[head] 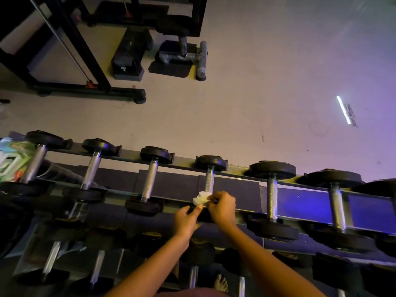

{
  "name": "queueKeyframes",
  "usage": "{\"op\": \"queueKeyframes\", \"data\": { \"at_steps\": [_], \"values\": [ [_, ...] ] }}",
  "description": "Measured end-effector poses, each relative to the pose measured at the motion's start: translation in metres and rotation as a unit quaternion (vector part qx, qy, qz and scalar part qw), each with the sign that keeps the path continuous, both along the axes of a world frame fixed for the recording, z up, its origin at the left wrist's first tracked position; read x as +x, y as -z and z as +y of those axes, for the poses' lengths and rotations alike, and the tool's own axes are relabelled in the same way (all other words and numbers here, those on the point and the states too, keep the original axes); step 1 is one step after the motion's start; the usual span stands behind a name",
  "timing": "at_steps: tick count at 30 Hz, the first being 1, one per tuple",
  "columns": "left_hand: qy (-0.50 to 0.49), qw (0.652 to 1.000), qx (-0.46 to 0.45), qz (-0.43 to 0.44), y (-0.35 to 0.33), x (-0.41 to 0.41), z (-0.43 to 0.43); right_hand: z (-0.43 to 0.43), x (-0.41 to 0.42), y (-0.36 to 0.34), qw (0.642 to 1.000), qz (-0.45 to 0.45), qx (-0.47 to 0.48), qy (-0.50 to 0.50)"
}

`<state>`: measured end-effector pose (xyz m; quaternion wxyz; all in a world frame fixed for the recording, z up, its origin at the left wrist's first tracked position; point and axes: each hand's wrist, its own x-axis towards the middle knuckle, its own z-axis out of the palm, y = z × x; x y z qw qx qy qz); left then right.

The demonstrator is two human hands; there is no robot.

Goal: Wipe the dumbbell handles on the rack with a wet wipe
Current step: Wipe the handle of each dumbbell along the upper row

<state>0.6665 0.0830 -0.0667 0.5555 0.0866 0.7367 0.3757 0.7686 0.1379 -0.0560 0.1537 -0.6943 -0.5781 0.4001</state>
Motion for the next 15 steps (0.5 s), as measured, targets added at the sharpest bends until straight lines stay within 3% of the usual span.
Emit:
{"op": "queueKeyframes", "data": {
  "at_steps": [6, 11, 15],
  "values": [
    [0.183, 0.972, 0.029, 0.146, 0.006, -0.007, -0.007, 0.057, -0.019, -0.012, 0.998, 0.022, 0.024, 0.054],
    [0.219, 0.963, 0.036, 0.155, -0.011, -0.011, 0.001, 0.072, -0.021, -0.011, 0.999, -0.014, 0.037, 0.018],
    [0.219, 0.96, 0.035, 0.168, -0.016, -0.007, 0.003, 0.038, -0.014, 0.003, 1.0, -0.013, -0.007, 0.026]
  ]
}}
